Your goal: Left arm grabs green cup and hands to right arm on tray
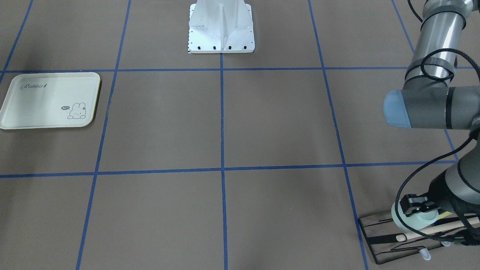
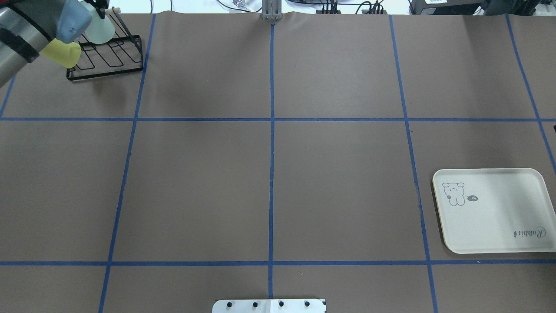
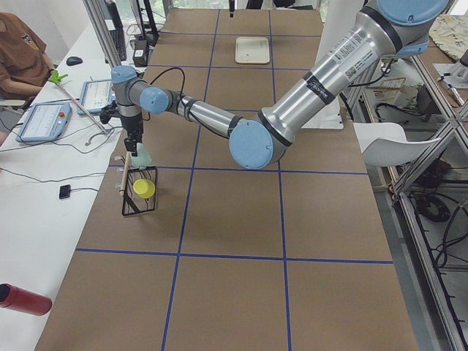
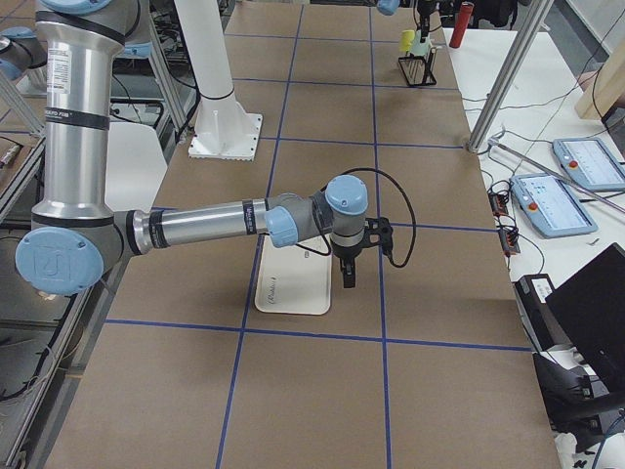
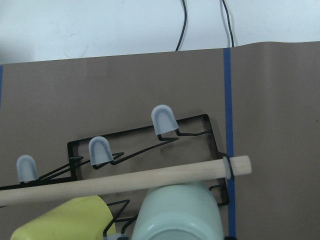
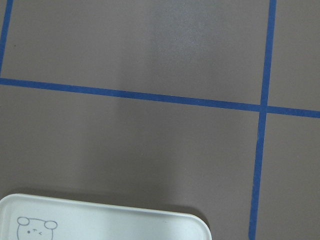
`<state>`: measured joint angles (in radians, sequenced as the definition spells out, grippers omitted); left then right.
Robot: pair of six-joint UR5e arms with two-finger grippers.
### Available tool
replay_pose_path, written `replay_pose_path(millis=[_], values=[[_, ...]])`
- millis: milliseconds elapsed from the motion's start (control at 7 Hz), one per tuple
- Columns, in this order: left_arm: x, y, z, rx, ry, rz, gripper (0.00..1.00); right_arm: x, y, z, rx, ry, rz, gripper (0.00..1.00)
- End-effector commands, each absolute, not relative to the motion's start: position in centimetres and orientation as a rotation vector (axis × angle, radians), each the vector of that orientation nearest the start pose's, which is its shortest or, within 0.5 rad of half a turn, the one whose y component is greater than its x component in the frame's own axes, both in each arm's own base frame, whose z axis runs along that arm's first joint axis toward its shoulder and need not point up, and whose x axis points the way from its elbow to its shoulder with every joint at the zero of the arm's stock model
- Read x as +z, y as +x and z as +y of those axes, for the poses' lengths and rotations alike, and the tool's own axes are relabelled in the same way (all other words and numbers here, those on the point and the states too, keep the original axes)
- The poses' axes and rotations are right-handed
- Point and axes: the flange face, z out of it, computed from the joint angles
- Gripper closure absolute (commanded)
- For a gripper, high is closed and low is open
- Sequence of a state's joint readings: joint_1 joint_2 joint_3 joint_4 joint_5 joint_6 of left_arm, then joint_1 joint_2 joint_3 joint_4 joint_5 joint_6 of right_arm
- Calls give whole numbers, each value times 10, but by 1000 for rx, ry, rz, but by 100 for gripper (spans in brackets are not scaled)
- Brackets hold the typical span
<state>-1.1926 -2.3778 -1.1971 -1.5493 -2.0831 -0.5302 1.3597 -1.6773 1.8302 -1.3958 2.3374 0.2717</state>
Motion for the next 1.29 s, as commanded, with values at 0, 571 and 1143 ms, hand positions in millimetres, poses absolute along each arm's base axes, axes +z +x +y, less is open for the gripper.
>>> replay_pose_path(millis=[0, 571, 1143], values=[[274, 195, -727, -46, 132, 627, 100, 554, -46, -469, -95, 126, -814, 0], [184, 231, -661, -159, 63, 794, 100, 513, -92, -509, -158, 160, -841, 0], [116, 338, -605, -326, 34, 1067, 100, 458, -144, -516, -105, 195, -924, 1]])
